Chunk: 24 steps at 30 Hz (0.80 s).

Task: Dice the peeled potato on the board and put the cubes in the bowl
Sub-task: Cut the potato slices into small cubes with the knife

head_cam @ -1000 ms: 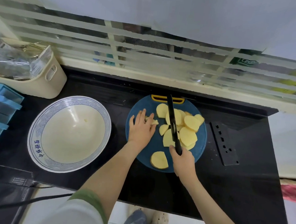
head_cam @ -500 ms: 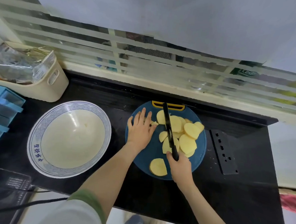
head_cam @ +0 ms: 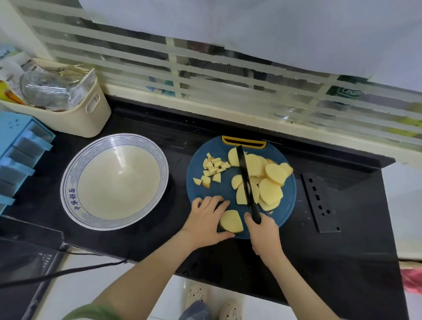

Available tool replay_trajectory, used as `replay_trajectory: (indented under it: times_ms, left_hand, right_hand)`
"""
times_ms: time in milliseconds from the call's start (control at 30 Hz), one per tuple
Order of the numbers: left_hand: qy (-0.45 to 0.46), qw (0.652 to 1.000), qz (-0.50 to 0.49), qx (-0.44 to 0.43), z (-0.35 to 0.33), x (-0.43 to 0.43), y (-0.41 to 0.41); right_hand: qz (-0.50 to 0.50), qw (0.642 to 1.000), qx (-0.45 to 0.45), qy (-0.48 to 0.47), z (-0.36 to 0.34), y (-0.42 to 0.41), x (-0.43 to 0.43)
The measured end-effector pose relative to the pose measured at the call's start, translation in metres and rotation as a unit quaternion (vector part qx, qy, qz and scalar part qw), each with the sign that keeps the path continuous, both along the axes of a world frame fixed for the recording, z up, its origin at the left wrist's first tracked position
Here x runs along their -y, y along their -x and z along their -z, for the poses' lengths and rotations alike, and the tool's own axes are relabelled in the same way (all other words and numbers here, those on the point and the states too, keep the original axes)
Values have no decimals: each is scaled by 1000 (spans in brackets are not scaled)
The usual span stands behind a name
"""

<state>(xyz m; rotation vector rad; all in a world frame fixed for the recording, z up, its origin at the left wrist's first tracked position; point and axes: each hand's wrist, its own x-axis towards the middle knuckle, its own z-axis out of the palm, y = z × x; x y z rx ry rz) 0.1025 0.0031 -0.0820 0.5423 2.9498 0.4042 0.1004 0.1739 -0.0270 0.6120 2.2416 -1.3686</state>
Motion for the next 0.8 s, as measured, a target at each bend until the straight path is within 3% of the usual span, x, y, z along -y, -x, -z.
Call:
replay_trajectory:
  times_ms: [167, 400, 633, 800]
  left_hand:
    - [-39, 998, -29, -37, -3, -11, -6]
    - [19, 995, -89, -37, -6, -15, -7]
    - [-42, 985, -155, 60, -15, -2, 0]
    - [-43, 984, -162, 65, -18, -3, -4]
  right_hand:
    - [-26, 999, 17, -12, 1, -17, -3]
    - [-44, 998, 34, -16, -4, -38, -5]
    - [-61, 995, 82, -6, -6, -48, -3]
    - [-65, 992, 109, -15, -9, -57, -1]
